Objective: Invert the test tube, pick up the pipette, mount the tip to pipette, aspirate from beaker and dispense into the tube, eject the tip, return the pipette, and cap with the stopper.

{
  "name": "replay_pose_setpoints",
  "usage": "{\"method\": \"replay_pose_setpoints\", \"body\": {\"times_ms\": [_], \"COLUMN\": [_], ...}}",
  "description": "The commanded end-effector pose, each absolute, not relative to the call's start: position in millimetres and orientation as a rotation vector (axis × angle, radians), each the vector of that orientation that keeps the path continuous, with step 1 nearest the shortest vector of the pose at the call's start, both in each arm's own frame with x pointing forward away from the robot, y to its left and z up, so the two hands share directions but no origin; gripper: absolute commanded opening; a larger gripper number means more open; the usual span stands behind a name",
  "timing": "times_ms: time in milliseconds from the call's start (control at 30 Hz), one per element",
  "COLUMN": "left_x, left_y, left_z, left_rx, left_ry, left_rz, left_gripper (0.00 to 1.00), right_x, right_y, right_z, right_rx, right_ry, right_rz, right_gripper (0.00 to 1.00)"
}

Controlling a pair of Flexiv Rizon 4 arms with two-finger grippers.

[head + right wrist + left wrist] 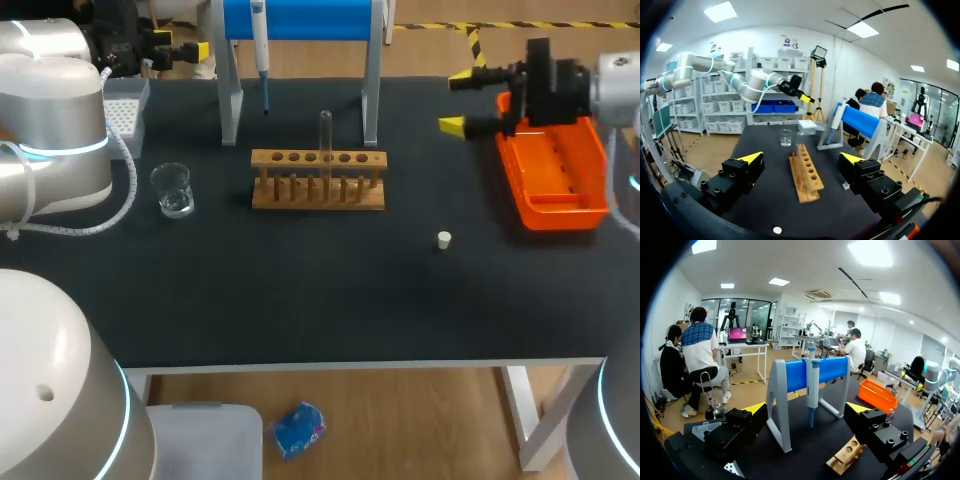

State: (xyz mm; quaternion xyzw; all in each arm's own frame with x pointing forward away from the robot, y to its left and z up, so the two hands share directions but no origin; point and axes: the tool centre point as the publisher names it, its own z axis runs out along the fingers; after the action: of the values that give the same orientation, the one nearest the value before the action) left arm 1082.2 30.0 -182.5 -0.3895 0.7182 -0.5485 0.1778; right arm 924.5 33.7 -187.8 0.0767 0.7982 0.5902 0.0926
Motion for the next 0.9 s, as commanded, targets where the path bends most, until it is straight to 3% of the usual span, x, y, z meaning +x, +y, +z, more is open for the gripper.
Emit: {"method": "replay_pose_setpoints", "body": {"times_ms": [33,900], "left_x": [1082.5,1082.5], "left_y": [30.1,30.1], "left_z": [-182.5,-182.5], "left_rx": [-1.103,-1.103], "left_ry": [2.032,2.032], "left_rz": [-1.552,-1.552], "left_gripper": [1.0,1.0], "right_x": [929.1,880.7], "right_y": [15.5,83.8], "right_z": [-183.5,-256.4], "right_rx": [0.117,-0.119], "right_ry": [2.457,2.476], "right_rz": [1.817,1.952], "right_gripper": [1.0,1.0]}}
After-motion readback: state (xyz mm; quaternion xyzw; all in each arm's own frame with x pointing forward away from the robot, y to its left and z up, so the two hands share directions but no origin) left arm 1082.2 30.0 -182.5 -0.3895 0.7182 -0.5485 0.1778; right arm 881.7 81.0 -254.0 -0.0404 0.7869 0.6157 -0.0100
